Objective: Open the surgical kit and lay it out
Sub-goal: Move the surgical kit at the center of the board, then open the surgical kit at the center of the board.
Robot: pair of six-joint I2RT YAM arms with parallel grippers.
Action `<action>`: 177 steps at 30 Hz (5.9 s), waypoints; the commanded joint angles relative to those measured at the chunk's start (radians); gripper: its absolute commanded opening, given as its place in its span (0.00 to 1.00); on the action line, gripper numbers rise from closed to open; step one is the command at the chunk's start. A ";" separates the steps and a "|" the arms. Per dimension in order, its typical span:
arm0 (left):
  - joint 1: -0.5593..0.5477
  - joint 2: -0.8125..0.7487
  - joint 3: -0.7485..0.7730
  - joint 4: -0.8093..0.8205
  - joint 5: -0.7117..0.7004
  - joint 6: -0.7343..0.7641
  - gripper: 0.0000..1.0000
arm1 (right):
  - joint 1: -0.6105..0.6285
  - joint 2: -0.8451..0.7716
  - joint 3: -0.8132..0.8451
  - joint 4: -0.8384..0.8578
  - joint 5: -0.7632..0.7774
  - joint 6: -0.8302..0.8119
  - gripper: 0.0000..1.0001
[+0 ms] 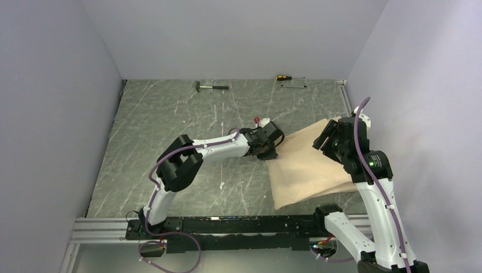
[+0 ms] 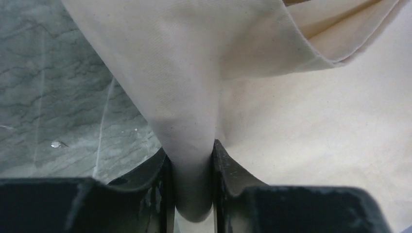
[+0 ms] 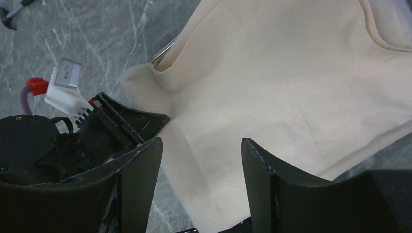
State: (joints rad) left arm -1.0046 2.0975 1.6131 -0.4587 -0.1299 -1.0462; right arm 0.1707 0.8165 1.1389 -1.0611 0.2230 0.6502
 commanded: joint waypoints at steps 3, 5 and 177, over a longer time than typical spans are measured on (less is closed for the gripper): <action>0.012 0.002 0.073 -0.068 -0.077 0.036 0.08 | -0.004 -0.014 -0.028 0.062 0.001 -0.008 0.65; 0.033 -0.003 0.084 -0.074 -0.072 0.052 0.00 | -0.004 -0.009 -0.034 0.076 0.000 -0.006 0.65; 0.691 0.214 0.450 0.051 1.122 0.375 0.00 | 0.447 0.839 0.361 0.577 -0.458 -0.400 0.49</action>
State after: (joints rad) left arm -0.3435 2.4092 2.0087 -0.3504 0.9794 -0.7273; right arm 0.6113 1.7515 1.4857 -0.4889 -0.2874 0.2096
